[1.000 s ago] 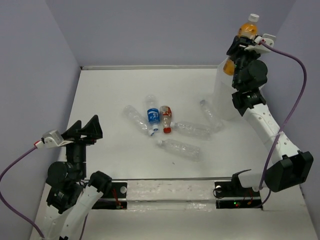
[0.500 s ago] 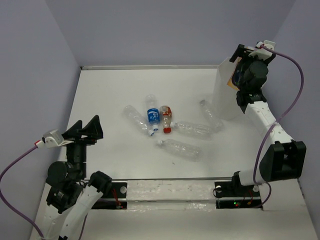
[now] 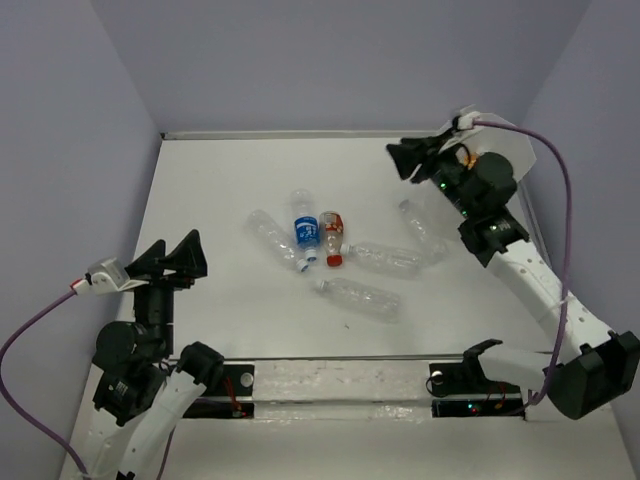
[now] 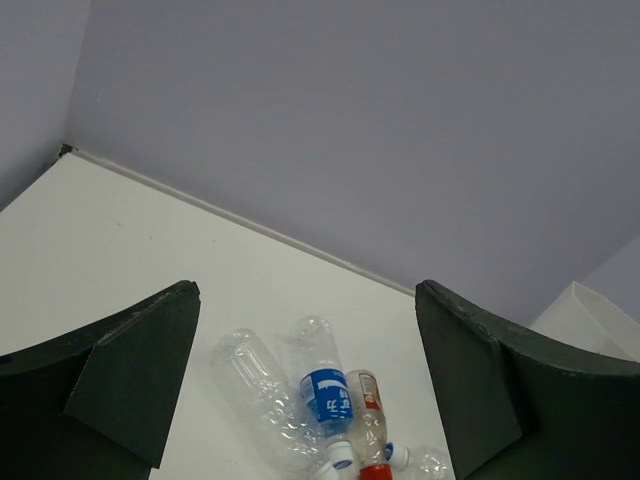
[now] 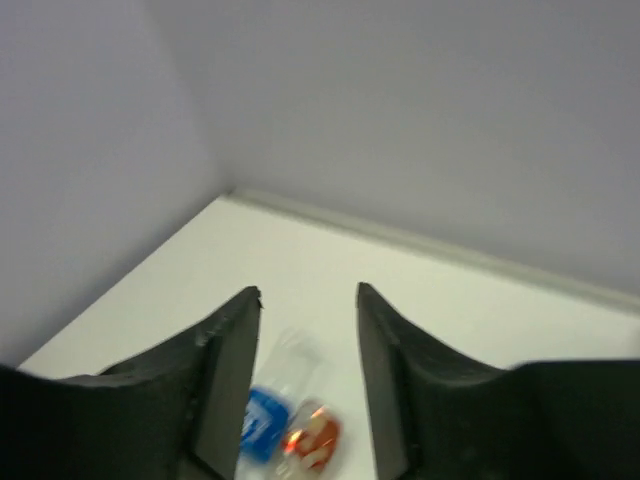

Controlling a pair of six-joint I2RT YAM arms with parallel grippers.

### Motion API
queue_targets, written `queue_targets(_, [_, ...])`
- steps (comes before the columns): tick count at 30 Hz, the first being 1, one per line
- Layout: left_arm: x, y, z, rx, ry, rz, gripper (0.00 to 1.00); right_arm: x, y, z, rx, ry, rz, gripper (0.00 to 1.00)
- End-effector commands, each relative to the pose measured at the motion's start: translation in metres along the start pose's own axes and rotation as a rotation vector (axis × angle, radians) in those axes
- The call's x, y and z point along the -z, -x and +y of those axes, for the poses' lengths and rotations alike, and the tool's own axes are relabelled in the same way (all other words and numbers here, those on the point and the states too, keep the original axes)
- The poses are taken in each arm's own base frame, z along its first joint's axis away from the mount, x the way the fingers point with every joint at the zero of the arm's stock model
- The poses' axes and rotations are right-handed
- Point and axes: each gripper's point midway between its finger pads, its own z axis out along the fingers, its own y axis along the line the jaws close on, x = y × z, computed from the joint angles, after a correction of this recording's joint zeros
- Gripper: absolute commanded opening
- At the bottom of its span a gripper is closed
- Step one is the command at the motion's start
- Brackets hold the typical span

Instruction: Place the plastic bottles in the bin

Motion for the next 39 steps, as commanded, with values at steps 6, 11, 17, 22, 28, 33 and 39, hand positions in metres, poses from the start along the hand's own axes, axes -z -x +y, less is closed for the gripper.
queue_targets(6, [-0.013, -0.01, -0.01, -0.024, -0.017, 0.031, 0.99, 0.08, -0.216, 0.135, -0.036, 0.306, 0.708, 0.48])
queue_targets(11, [-0.018, -0.017, -0.011, -0.041, -0.008, 0.054, 0.99, 0.137, -0.272, 0.141, -0.003, 0.282, 0.995, 0.81])
queue_targets(17, [-0.023, -0.026, -0.015, -0.059, -0.021, 0.088, 0.99, 0.158, -0.311, 0.13, 0.084, 0.208, 1.138, 0.91])
queue_targets(22, [-0.023, -0.028, -0.017, -0.062, -0.033, 0.098, 0.99, 0.149, -0.338, 0.133, 0.141, 0.212, 1.211, 0.92])
queue_targets(28, [-0.021, -0.026, -0.018, -0.058, -0.044, 0.093, 0.99, 0.151, -0.374, 0.131, 0.293, 0.159, 1.303, 0.87])
queue_targets(33, [-0.02, -0.026, -0.019, -0.058, -0.052, 0.093, 0.99, 0.151, -0.371, 0.145, 0.34, 0.162, 1.293, 0.55])
queue_targets(39, [-0.02, -0.024, -0.021, -0.052, -0.06, 0.089, 0.99, 0.119, -0.28, 0.167, 0.239, 0.184, 1.06, 0.36])
